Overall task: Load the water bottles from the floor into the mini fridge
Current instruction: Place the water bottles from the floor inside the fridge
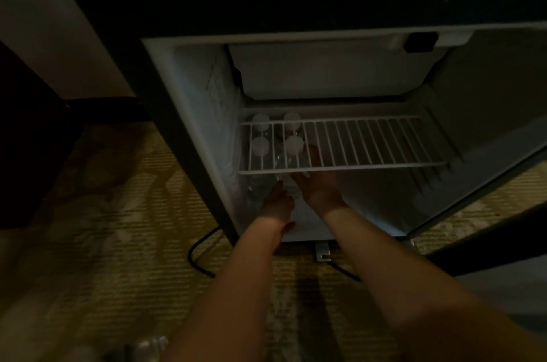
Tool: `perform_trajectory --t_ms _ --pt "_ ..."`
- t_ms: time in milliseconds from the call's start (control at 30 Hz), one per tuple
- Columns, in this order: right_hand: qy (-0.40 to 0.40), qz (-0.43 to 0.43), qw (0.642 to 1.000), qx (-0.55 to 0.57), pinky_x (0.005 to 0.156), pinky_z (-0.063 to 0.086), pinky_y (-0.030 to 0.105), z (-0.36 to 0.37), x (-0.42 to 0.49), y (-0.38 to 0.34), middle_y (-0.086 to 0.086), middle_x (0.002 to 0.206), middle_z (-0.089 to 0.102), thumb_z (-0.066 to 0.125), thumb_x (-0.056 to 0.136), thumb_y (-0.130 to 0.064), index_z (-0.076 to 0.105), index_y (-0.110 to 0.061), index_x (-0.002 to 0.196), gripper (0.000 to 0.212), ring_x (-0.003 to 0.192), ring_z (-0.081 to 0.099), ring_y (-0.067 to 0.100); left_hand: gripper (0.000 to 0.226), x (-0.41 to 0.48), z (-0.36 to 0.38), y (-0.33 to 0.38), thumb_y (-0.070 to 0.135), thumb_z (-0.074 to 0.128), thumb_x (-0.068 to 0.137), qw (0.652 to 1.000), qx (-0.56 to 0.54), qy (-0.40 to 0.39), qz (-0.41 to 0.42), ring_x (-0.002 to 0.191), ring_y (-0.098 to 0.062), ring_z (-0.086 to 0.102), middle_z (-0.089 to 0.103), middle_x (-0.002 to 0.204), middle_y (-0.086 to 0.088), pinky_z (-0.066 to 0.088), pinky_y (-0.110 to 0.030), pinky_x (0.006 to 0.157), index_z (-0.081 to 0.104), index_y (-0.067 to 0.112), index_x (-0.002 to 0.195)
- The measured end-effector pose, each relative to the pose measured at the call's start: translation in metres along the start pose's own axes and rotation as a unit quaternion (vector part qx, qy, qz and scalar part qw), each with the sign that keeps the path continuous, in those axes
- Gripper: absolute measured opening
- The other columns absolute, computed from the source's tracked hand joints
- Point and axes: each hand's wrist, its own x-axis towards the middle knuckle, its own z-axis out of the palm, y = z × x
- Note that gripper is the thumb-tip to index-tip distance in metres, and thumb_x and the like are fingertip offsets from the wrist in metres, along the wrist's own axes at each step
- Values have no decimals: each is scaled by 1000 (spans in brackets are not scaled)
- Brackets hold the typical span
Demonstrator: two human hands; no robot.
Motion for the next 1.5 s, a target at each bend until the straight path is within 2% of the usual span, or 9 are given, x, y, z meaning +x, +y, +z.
perform_trajectory --t_ms 100,267,433,667,1000,1133,1267,1400,1500 --pt "-51 33 995 -75 115 29 35 -3 1 4 13 149 35 58 91 -26 26 -9 146 67 138 34 28 48 -9 -2 2 11 30 100 986 162 0 50 138 -25 34 30 153 -9 32 -37 113 21 16 148" --pt "-49 69 983 -162 105 33 29 -10 -20 0 13 149 37 56 93 -28 29 -7 145 62 134 40 28 41 -30 -12 -3 12 33 100 946 318 25 64 134 -29 39 39 146 -19 28 -24 106 38 -1 138" --pt "-99 92 953 -270 79 40 23 -29 -51 -7 10 121 61 54 93 -32 60 -6 115 35 110 57 25 37 -68 -19 -16 23 38 99 937 343 -33 64 116 -33 52 56 125 -20 42 -32 99 58 -4 115" --pt "-117 50 940 -315 81 52 37 -61 -102 -51 15 93 68 59 90 -29 67 -3 93 27 92 66 29 39 -139 -32 -4 27 40 98 899 422 -45 104 117 -35 51 57 126 -22 40 -33 99 57 -3 117" --pt "-207 -54 898 -385 92 51 37 -76 -184 -173 13 117 61 55 93 -27 61 -8 117 31 104 62 26 44 -262 -92 52 36 41 97 841 519 41 144 119 -27 51 54 130 -12 41 -33 95 53 7 129" --pt "-221 -111 877 -411 82 50 32 -62 -226 -217 12 116 63 56 92 -26 62 -10 117 30 96 61 23 47 -320 -125 61 39 42 96 828 537 61 152 118 -26 53 54 131 -10 43 -40 101 49 12 133" --pt "-250 -148 857 -426 75 54 30 -29 -273 -261 9 107 66 57 92 -25 63 -9 114 28 87 64 20 44 -375 -167 51 38 44 96 819 541 93 166 103 -21 59 58 119 -6 47 -35 91 51 11 130" --pt "-261 -183 852 -416 68 49 27 14 -309 -288 4 97 63 59 91 -23 63 -12 113 25 81 63 17 45 -404 -210 31 33 51 94 819 534 143 153 111 -23 57 56 126 -9 45 -34 91 49 11 133" --pt "-284 -199 841 -414 72 51 27 56 -336 -295 6 109 62 60 90 -20 60 -12 118 29 84 63 17 45 -420 -250 3 31 54 92 826 523 170 126 113 -24 55 54 129 -9 44 -34 91 50 10 131"
